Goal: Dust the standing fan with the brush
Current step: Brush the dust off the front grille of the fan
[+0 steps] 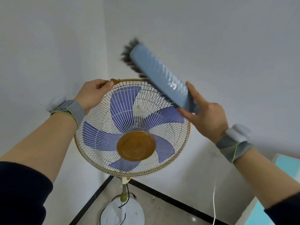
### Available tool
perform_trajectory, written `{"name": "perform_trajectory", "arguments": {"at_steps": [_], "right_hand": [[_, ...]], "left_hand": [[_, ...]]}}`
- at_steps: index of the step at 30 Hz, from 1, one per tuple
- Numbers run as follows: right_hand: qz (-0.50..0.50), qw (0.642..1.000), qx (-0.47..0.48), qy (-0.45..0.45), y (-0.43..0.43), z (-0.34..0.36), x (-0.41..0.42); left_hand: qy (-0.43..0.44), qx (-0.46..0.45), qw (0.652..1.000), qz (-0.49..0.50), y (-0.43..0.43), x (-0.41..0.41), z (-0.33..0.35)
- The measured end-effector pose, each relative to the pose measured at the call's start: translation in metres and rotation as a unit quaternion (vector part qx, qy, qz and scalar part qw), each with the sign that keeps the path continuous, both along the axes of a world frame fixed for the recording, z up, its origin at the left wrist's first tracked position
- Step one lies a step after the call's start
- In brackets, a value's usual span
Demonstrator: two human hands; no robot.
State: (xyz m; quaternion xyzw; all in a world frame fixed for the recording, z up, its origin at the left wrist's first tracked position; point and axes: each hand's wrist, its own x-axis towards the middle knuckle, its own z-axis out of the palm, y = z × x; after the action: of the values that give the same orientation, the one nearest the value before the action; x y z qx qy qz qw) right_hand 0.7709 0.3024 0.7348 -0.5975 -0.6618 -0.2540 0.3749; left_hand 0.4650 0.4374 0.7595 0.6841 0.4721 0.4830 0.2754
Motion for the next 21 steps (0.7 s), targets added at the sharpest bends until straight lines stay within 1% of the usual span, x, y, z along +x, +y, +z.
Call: {"name": "perform_trajectory", "arguments": {"at_steps": [3,6,11,14,18,21], "right_hand": [[-0.044,0.996,-0.049,0.061,0.006,0.000,0.010],[-0.029,0.992,-0.106,0.063,0.005,-0.026,0.006],[0.034,0.992,-0.087,0.081,-0.003,-0.070,-0.009],[0.039,0.995,-0.068,0.054,-0.006,-0.091,-0.015],[0.048,0.998,-0.032,0.017,-0.011,-0.101,-0.015],[0.058,0.996,-0.057,-0.045,-0.017,-0.114,-0.010]], "left_hand": [[-0.001,0.001,1.000,0.001,-0.001,-0.001,0.000],[-0.003,0.004,1.000,0.010,0.000,-0.002,0.000],[-0.001,0.013,1.000,0.009,0.002,0.002,-0.001],[-0.004,0.015,1.000,0.002,0.002,0.004,-0.001],[-0.010,0.018,1.000,0.000,0.004,0.005,-0.001],[-0.013,0.018,1.000,0.002,0.003,0.006,-0.001]]}}
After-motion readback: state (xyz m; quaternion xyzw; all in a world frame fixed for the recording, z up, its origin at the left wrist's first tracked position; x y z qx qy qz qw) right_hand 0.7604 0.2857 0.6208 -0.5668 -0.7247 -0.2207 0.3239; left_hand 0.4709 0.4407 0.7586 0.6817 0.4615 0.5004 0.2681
